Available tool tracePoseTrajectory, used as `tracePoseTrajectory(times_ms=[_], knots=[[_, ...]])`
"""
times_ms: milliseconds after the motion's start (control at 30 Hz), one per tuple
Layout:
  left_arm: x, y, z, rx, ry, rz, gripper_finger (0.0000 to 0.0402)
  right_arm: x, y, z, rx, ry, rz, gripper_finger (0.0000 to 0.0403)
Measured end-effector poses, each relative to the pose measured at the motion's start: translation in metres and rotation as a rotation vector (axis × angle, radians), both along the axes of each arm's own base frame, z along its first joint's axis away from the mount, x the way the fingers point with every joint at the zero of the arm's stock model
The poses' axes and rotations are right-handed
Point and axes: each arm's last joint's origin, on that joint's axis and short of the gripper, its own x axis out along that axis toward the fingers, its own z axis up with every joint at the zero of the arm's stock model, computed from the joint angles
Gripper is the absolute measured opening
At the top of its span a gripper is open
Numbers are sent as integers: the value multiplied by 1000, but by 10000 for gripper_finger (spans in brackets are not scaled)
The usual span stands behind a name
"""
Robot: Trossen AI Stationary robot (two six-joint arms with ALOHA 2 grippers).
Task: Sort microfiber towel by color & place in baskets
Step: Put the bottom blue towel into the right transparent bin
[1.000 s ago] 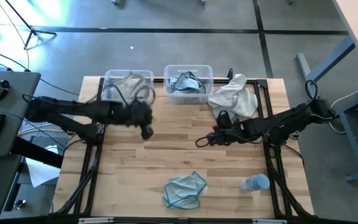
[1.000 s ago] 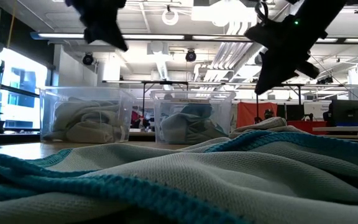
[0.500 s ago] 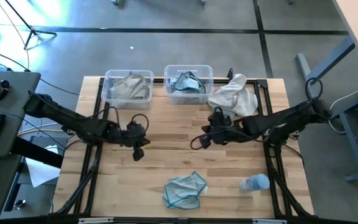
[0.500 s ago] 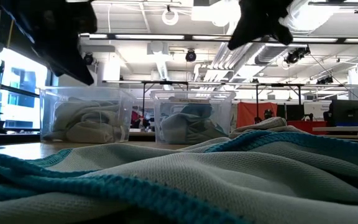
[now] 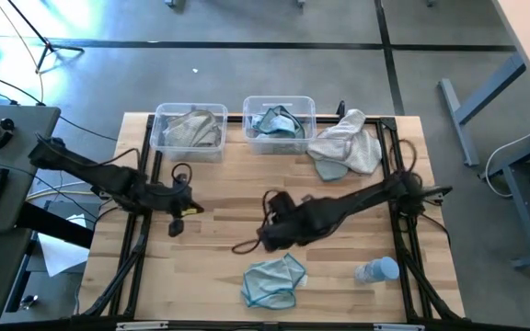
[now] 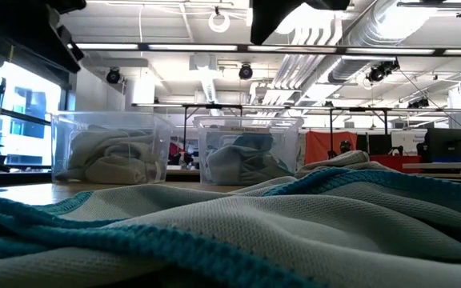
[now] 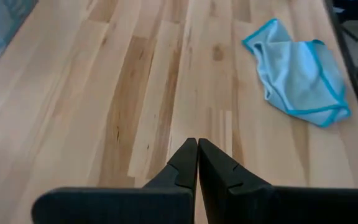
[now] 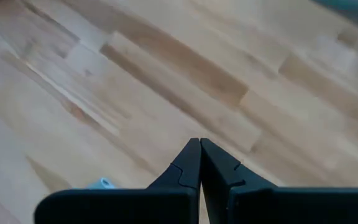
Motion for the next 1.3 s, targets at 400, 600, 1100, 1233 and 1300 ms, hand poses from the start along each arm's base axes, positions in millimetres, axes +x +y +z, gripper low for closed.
tracePoseTrajectory(times_ms=[400, 600, 1100, 1233, 1300], knots=[[-15, 2, 7, 4, -37, -49, 0, 16, 57, -53, 216, 172, -122, 28], [-15, 2, 7, 21, -35, -63, 0, 17, 78, -76, 312, 217, -197, 116], [-16, 0, 7, -13, -21, -99, 0, 36, 105, -134, 412, 219, -210, 291], [-16, 0, 7, -14, -21, -99, 0, 42, 106, -153, 439, 247, -213, 296], [-16, 0, 7, -14, -21, -99, 0, 44, 105, -160, 458, 280, -223, 291]])
